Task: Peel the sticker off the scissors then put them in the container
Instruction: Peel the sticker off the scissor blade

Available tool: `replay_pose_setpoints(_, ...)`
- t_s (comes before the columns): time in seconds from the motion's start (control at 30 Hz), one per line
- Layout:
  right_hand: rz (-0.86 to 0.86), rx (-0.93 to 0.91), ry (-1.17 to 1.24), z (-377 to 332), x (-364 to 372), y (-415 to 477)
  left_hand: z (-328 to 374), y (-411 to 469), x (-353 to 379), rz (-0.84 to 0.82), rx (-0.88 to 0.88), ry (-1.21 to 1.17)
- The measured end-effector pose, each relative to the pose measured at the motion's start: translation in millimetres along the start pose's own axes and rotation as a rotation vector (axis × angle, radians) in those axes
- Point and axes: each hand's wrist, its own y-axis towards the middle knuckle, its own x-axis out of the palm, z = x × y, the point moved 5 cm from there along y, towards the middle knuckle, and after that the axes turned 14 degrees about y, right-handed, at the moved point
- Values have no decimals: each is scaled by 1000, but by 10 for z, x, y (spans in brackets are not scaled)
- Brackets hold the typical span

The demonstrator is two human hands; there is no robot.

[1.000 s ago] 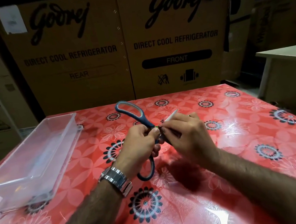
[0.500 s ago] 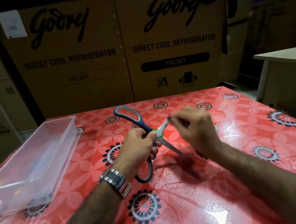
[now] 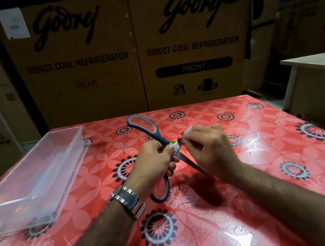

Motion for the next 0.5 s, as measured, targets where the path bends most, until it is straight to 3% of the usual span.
replay_pose_setpoints(0.1,-30,-18,-35,-5,47,-1,13,-20,-7,-7,0,-22)
replay_pose_setpoints(0.27,72,172,-45,493,-119,145,13,-22,-18,-28,-7,-30)
replay_pose_setpoints(0.33,93,137,-24,358,-151,108,17,-12,-12,-14,-3,-16)
replay_pose_setpoints(0.5,-55,-26,15,-252,79,-17,42,-22,6,-20,20,-33)
